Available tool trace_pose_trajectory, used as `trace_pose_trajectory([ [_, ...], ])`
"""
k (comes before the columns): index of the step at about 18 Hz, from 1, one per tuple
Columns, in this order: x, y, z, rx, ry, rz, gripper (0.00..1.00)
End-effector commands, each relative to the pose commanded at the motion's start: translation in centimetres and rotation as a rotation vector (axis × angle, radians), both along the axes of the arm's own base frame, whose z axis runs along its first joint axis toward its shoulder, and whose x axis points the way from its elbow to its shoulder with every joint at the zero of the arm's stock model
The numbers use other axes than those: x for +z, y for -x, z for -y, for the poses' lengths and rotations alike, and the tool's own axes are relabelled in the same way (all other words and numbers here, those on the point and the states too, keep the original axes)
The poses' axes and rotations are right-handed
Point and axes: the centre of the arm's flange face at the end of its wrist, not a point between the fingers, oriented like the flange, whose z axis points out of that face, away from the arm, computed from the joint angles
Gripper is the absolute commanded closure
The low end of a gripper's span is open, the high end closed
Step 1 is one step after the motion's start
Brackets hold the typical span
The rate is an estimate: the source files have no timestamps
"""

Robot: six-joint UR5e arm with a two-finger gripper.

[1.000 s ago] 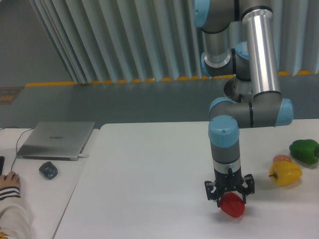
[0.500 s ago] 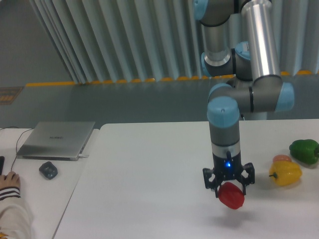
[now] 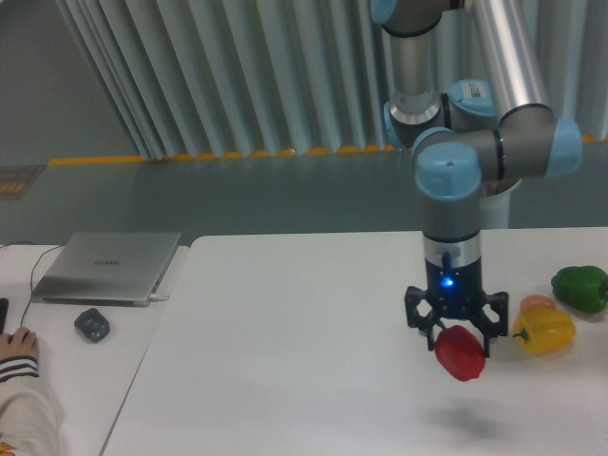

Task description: Place the red peppers in a basket

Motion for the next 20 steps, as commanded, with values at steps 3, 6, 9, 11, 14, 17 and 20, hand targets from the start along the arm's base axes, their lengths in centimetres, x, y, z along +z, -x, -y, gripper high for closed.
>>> trace_pose_trajectory([
  [3, -0.2, 2.2, 1.5, -0.132, 0.037, -0.035, 0.59],
  [6, -0.2, 5.1, 3.7, -0.308, 0.082, -0.084, 0.59],
  [9, 0.3, 8.7, 6.6, -0.461, 0.119, -0.135, 0.59],
  [11, 0.6, 11.3, 9.0, -0.542, 0.144, -0.163, 0.59],
  [14, 0.4, 14.8, 12.6, -0.615, 0.175, -0.183, 0.59],
  [17, 0.1, 17.6, 15.6, -0.718, 0.210, -0.201, 0.59],
  [20, -0.1, 20.0, 18.6, -0.774, 0.234, -0.212, 0.59],
])
